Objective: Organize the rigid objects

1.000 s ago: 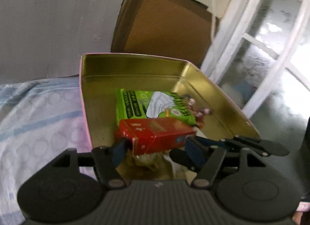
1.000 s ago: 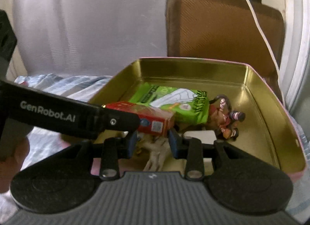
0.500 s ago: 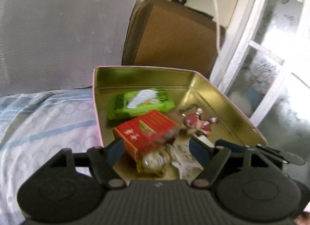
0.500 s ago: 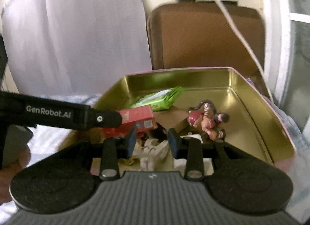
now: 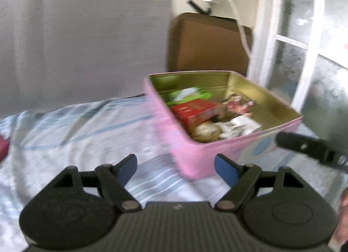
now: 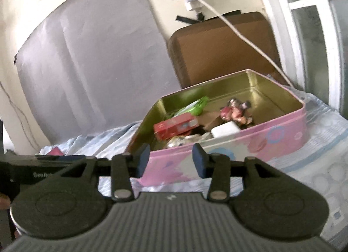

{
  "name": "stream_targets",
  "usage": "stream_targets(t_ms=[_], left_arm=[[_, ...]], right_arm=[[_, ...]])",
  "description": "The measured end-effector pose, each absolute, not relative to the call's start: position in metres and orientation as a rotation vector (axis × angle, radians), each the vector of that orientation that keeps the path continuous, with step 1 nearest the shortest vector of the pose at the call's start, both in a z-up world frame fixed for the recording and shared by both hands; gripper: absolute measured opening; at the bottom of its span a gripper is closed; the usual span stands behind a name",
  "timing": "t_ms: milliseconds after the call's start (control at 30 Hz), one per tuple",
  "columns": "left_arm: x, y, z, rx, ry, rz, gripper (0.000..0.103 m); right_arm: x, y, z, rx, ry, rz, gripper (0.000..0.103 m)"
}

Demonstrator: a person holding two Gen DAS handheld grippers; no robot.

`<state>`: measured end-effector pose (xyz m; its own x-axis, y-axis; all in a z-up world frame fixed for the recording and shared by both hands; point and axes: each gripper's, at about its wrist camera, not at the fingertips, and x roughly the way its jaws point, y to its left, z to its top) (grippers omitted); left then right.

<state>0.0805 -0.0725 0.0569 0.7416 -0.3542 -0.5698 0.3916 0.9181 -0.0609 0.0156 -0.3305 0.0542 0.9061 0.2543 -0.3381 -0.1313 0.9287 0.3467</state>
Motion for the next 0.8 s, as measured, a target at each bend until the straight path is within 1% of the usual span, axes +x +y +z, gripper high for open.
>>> stream_targets(t_ms=[400, 800], left_arm=[[0.085, 0.05, 0.028, 0.004, 0.628, -0.171, 0.081], [0.092, 0.15, 0.01, -0.072, 0.622, 0.016, 0.082]], right_arm=[[0.037, -0.243, 0.057, 0.212, 0.454, 0.358, 0.046], [0.068, -0.154, 0.049, 0.091, 0.545, 0.511, 0.046]])
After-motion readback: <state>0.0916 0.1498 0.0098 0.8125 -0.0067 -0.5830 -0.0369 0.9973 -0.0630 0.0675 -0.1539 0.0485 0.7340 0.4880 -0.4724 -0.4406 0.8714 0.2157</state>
